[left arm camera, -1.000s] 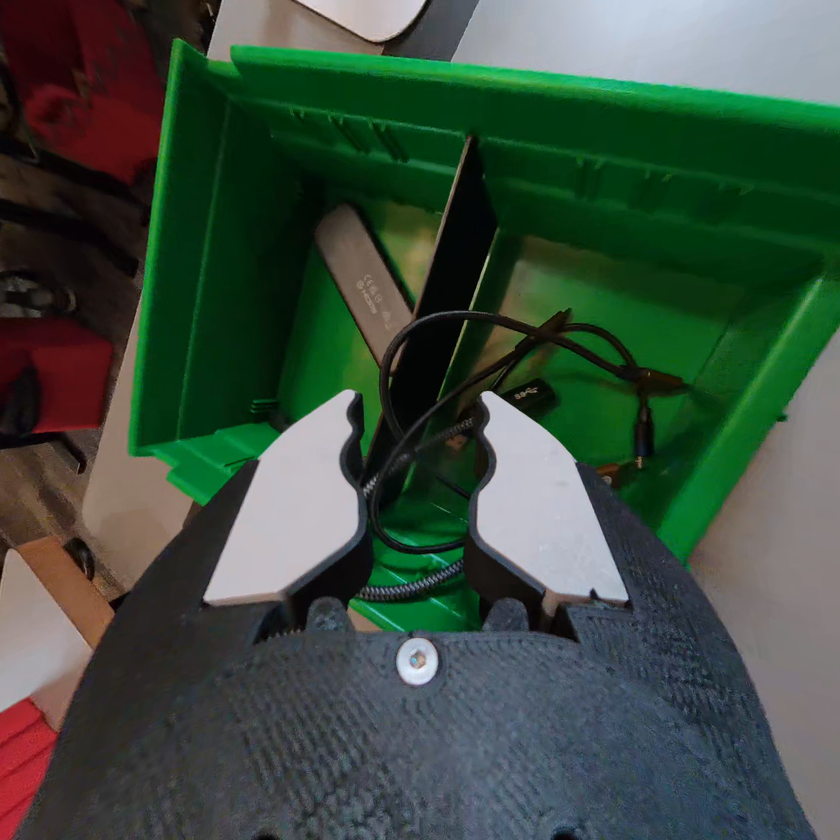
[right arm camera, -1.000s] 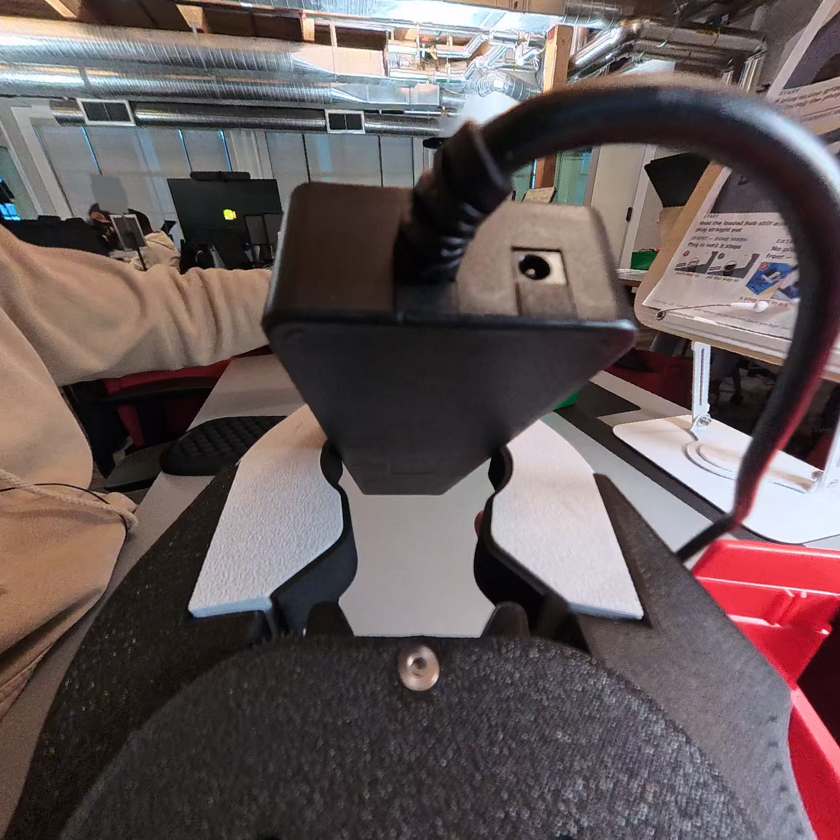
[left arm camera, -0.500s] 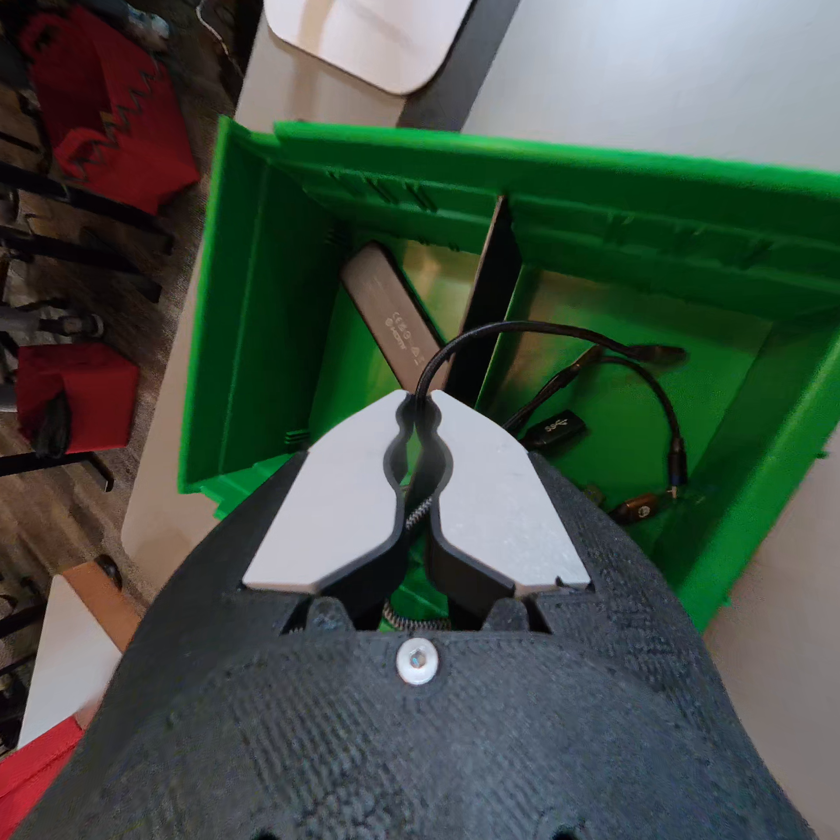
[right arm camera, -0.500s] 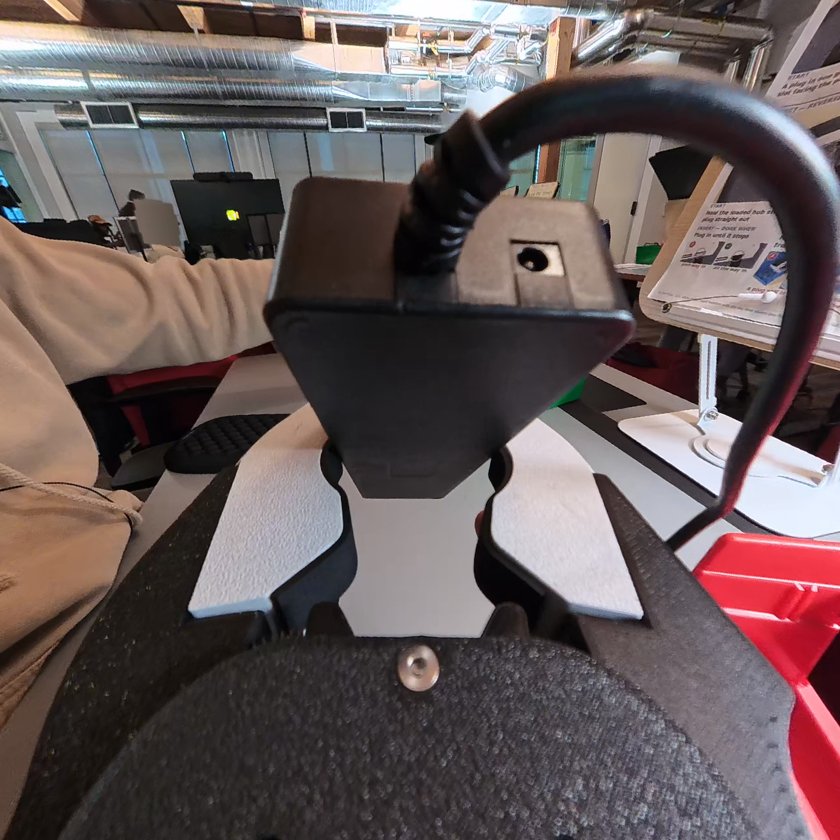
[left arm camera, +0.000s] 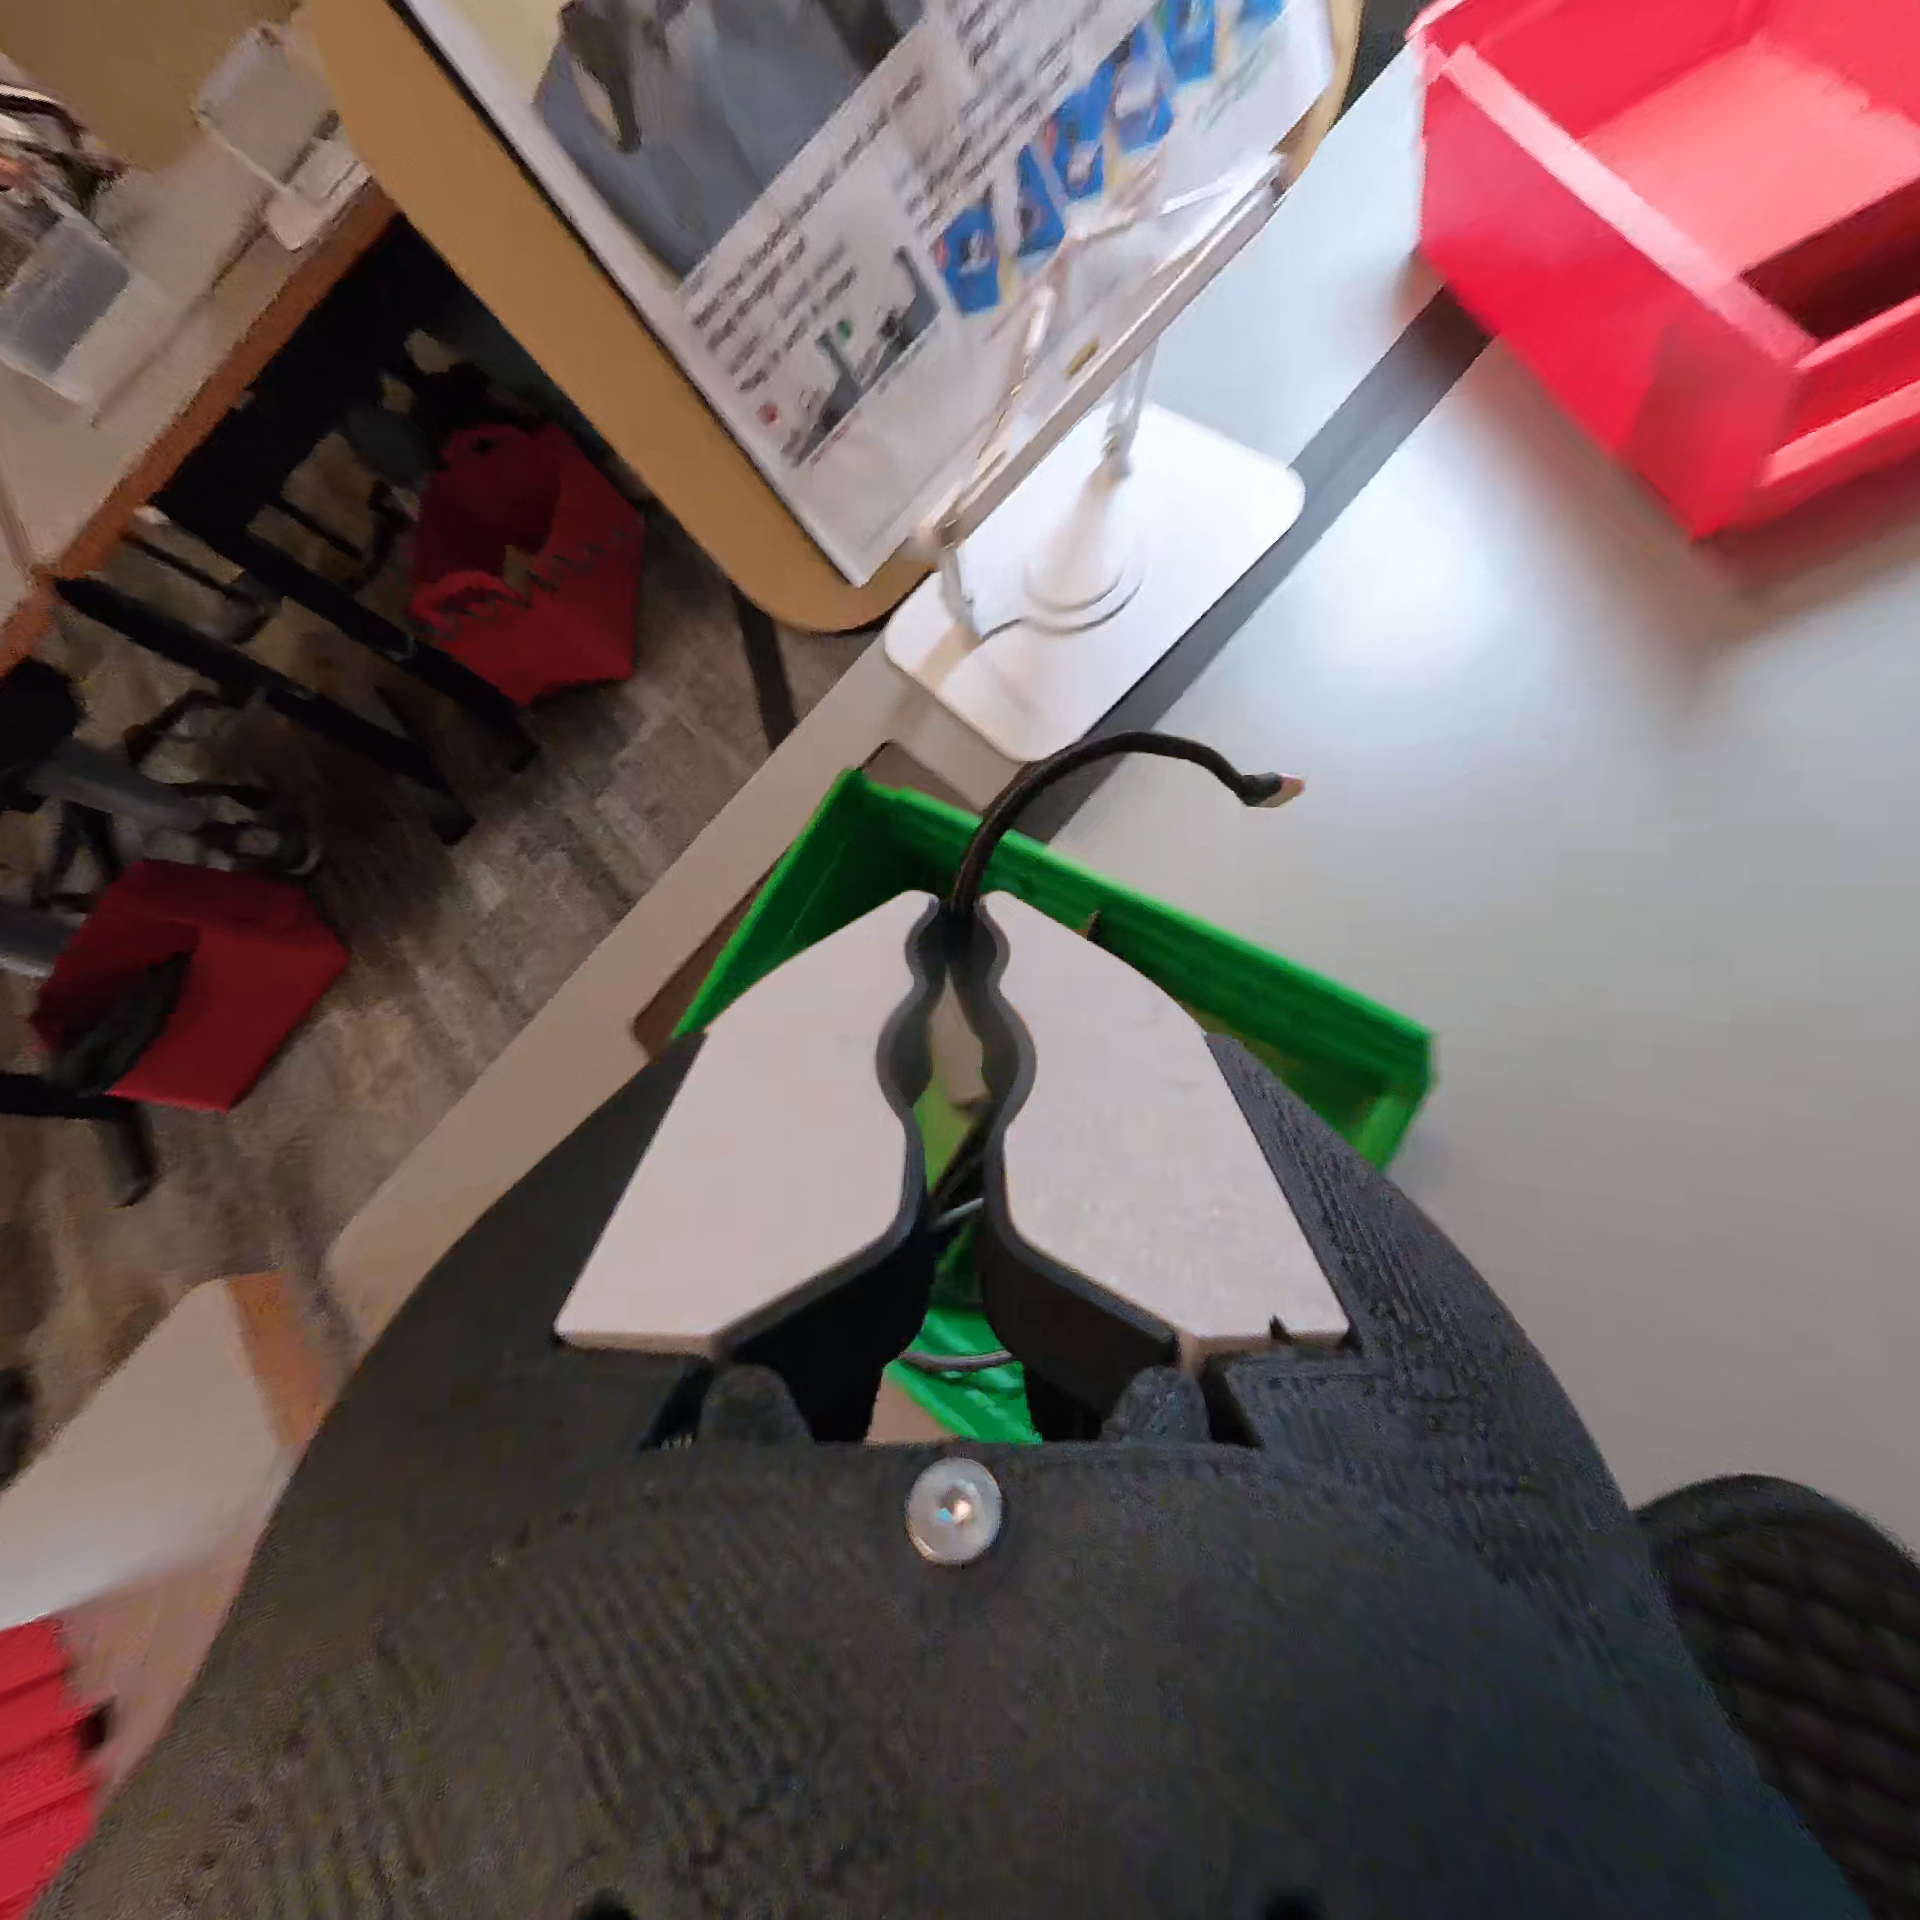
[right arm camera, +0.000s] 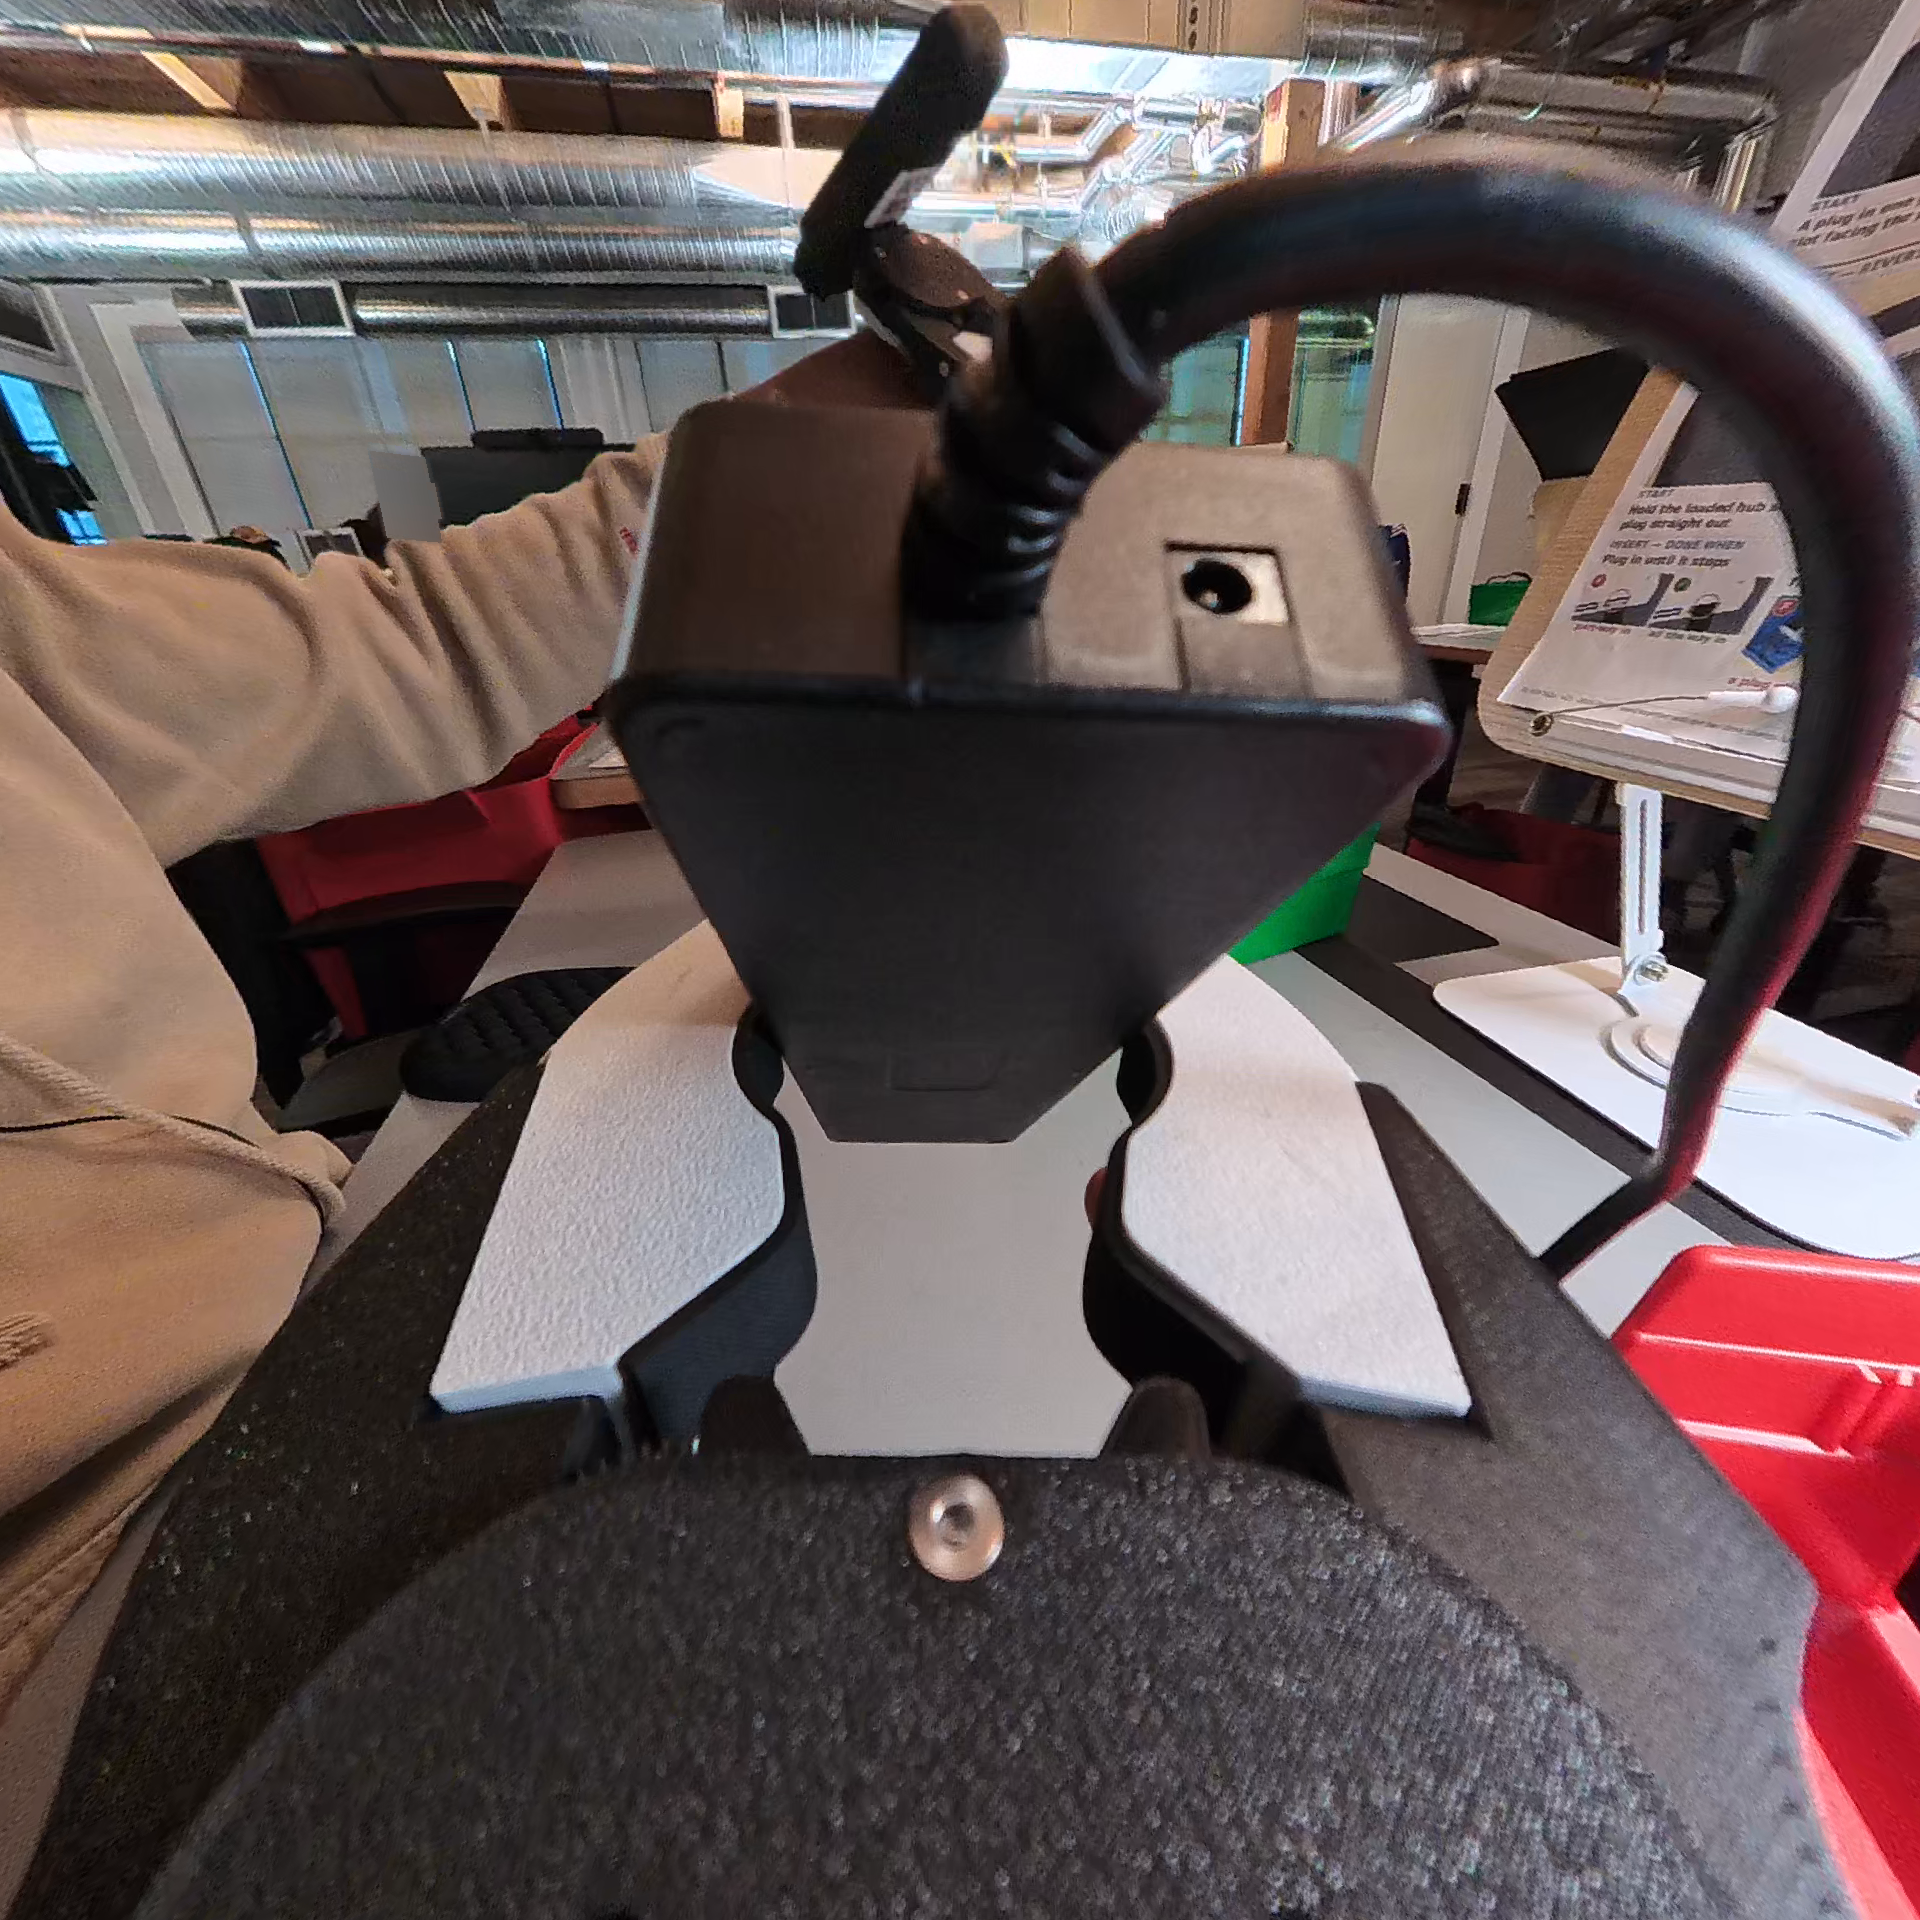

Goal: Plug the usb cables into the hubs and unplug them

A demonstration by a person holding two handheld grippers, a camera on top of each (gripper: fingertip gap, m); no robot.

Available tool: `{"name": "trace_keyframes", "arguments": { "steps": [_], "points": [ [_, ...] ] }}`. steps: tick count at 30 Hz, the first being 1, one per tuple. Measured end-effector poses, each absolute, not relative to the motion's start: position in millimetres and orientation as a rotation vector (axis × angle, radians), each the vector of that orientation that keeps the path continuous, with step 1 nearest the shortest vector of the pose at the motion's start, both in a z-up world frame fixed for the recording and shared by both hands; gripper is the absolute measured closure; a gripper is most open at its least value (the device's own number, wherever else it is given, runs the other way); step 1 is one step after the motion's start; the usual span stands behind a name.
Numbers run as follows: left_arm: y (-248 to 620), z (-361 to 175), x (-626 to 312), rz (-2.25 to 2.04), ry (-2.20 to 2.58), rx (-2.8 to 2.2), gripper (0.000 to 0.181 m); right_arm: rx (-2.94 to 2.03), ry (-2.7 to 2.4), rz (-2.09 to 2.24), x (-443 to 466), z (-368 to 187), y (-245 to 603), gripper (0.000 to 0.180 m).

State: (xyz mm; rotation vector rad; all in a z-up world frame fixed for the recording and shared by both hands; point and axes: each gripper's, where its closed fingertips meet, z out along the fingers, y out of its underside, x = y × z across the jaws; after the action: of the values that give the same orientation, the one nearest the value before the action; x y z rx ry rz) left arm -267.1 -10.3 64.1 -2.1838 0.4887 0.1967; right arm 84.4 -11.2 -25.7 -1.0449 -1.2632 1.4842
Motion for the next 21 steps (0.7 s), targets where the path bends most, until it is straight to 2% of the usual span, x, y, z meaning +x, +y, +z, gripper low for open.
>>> {"name": "trace_keyframes", "arguments": {
  "steps": [1,5,13,16,21],
  "points": [
    [-13.2,63.2,-257.1,0.118,0.469,-2.187,0.177,-1.042,-1.262,1.489,84.7,-25.2,-11.6,0.116],
    [-23.7,29.4,-211.1,-0.27,0.359,-2.212,0.177,-1.026,-1.258,1.514,85.8,-22.7,-14.1,0.116],
    [-45.5,-100.7,-120.7,-0.987,0.113,-2.147,0.177,-1.03,-1.263,1.52,86.2,-23.4,-14.6,0.116],
    [-55.2,-141.2,-101.4,-1.059,0.047,-2.149,0.177,-1.035,-1.264,1.516,86.1,-24.6,-13.6,0.116],
    [-71.8,-174.3,-96.6,-0.882,0.15,-2.198,0.174,-1.04,-1.264,1.519,85.4,-25.9,-13.2,0.116]
  ]
}}
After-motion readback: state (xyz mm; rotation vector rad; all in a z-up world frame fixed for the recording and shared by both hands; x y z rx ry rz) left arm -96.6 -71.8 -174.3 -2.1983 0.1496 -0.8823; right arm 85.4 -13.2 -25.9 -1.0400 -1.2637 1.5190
